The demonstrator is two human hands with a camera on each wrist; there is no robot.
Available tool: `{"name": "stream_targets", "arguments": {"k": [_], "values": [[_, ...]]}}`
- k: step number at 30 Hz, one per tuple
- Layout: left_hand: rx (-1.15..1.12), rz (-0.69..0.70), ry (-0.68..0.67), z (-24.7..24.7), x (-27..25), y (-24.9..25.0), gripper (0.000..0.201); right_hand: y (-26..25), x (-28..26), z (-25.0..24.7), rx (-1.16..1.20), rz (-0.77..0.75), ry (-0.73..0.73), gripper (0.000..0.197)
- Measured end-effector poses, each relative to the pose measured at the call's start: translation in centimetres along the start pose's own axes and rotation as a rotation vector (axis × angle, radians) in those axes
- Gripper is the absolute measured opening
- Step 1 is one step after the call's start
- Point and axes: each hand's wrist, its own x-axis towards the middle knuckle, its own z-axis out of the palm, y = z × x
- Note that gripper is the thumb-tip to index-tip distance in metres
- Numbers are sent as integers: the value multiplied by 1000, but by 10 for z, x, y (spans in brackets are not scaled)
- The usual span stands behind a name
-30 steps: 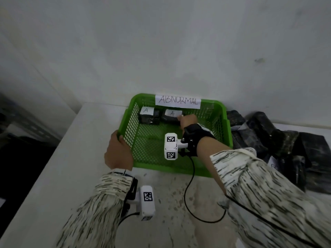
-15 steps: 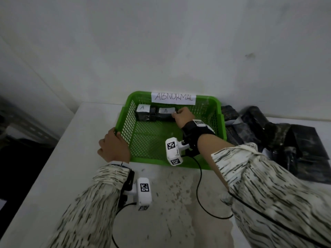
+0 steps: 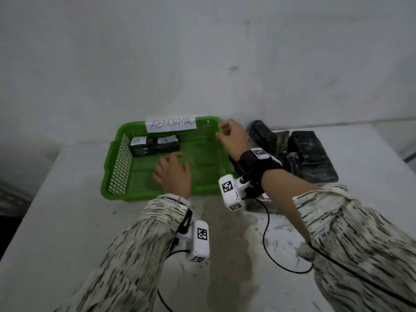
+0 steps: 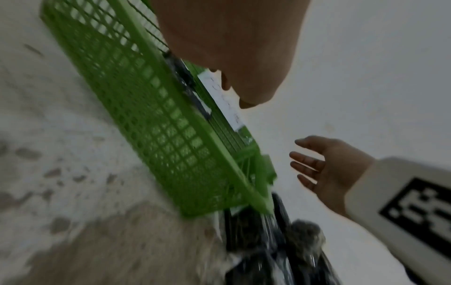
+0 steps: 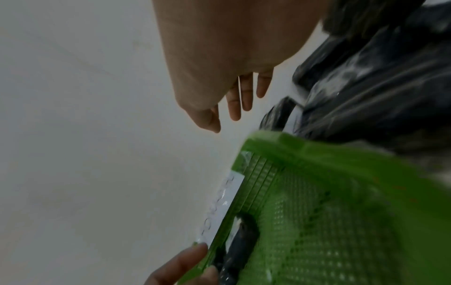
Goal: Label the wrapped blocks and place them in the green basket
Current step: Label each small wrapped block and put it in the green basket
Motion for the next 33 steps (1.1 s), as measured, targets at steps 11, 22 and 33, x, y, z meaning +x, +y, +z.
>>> {"name": "stream_targets", "arguments": {"k": [11, 22, 33], "values": [[215, 269, -354, 52, -48, 44, 53, 82, -6, -92, -487, 265, 219, 52], [298, 259, -389, 51, -45, 47, 53, 97, 10, -84, -529, 343, 67, 43], [-172, 88, -337, 37, -44, 50, 49, 48, -37, -101, 237, 1, 233, 28]]}}
